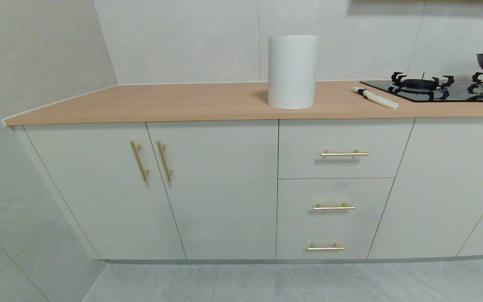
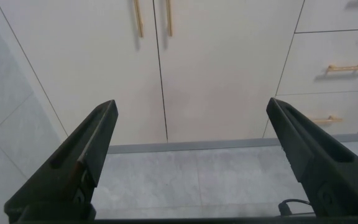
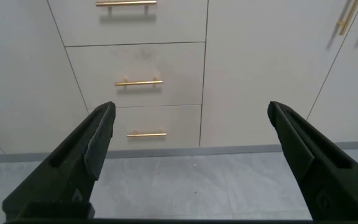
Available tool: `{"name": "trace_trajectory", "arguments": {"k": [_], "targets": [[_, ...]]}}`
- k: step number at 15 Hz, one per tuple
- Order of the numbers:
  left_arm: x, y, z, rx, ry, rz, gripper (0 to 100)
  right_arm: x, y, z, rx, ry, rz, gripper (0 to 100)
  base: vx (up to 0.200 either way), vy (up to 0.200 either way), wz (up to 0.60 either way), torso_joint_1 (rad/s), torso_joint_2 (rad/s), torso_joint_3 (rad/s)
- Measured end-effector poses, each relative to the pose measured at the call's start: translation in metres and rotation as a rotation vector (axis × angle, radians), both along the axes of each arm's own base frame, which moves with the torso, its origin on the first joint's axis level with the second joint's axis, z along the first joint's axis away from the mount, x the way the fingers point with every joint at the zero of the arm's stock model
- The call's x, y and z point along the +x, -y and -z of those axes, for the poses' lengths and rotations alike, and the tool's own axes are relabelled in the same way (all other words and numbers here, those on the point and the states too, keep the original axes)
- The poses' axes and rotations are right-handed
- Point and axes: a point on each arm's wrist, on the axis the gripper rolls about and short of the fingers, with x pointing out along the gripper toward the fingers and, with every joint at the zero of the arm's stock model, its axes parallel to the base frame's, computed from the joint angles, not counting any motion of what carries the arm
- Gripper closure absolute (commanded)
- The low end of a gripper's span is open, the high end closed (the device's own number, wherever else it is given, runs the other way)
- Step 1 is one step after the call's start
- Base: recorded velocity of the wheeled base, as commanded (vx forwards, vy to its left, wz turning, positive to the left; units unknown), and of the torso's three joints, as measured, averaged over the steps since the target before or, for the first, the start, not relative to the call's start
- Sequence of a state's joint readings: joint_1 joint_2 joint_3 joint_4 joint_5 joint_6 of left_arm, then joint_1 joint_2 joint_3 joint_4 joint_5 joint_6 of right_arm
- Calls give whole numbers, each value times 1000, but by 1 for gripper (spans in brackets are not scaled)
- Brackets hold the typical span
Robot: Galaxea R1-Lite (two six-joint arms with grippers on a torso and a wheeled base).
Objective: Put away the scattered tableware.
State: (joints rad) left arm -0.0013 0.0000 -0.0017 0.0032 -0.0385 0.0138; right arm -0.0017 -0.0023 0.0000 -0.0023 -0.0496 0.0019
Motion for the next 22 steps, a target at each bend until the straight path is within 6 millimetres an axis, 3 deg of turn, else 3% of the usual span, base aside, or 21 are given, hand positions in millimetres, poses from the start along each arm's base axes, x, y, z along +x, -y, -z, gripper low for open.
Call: {"name": "trace_trajectory", "arguments": {"k": [17, 22], "targets": [[0, 0, 0, -3, -1, 0, 0, 0, 0, 0, 0, -2, -1, 0, 200, 0, 0, 3, 2, 1], [0, 0, 0, -3, -1, 0, 0, 0, 0, 0, 0, -2, -1, 0, 0, 0, 0, 0, 0, 0]]}}
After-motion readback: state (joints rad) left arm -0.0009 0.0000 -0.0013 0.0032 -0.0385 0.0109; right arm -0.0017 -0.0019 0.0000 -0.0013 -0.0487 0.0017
